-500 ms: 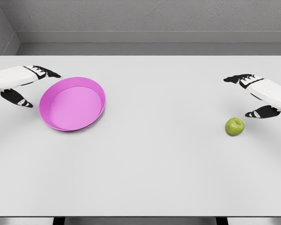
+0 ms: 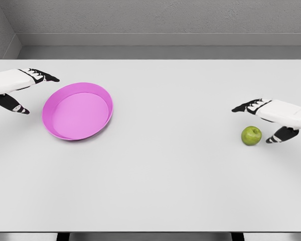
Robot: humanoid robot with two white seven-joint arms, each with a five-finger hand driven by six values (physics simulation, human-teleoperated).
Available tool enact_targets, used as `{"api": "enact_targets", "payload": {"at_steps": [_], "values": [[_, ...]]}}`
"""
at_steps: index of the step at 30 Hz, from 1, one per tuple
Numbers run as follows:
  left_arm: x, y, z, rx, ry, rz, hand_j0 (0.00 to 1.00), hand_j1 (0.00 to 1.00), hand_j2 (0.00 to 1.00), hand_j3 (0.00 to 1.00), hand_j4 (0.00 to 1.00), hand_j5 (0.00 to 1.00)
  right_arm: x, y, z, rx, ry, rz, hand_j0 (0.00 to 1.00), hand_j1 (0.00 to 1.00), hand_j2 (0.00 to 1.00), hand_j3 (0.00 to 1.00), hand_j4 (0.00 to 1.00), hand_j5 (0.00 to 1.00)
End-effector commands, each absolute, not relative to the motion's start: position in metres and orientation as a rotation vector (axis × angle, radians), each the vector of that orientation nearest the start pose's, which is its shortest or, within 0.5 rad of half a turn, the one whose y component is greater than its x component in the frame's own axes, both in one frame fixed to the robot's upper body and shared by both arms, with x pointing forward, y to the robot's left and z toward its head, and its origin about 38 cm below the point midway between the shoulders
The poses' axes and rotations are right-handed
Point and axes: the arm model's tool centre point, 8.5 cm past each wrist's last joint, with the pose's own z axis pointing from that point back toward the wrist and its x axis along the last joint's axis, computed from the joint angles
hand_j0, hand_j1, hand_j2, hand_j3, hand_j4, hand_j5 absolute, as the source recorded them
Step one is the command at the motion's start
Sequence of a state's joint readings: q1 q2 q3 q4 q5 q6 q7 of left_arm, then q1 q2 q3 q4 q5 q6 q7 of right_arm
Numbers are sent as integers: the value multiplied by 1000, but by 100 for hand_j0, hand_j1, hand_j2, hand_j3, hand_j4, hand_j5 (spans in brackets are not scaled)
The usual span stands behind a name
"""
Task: Put the apple on the plate with both arms
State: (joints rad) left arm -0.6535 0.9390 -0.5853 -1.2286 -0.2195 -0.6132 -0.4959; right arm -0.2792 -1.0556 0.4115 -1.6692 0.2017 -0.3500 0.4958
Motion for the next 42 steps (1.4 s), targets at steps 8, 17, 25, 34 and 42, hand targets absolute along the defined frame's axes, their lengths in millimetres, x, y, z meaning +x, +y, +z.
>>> {"api": "enact_targets", "payload": {"at_steps": [8,17,25,34,42], "values": [[445,405,225,447,-1332,-1811,100,100,100,100,100,100,369,-376,178,-328,-1136,1788,100,100,100,100,100,100],[445,406,224,448,-1330,-1811,100,100,100,100,100,100,380,-363,164,-324,-1059,1756,100,100,100,100,100,100],[446,409,223,454,-1323,-1802,100,100,100,100,100,100,379,-365,161,-320,-1047,1759,100,100,100,100,100,100],[447,408,223,451,-1326,-1802,100,100,100,100,100,100,378,-363,160,-315,-1039,1779,54,54,54,54,54,54],[446,409,223,454,-1322,-1801,100,100,100,100,100,100,377,-360,160,-310,-1042,1788,46,46,46,46,46,46]]}}
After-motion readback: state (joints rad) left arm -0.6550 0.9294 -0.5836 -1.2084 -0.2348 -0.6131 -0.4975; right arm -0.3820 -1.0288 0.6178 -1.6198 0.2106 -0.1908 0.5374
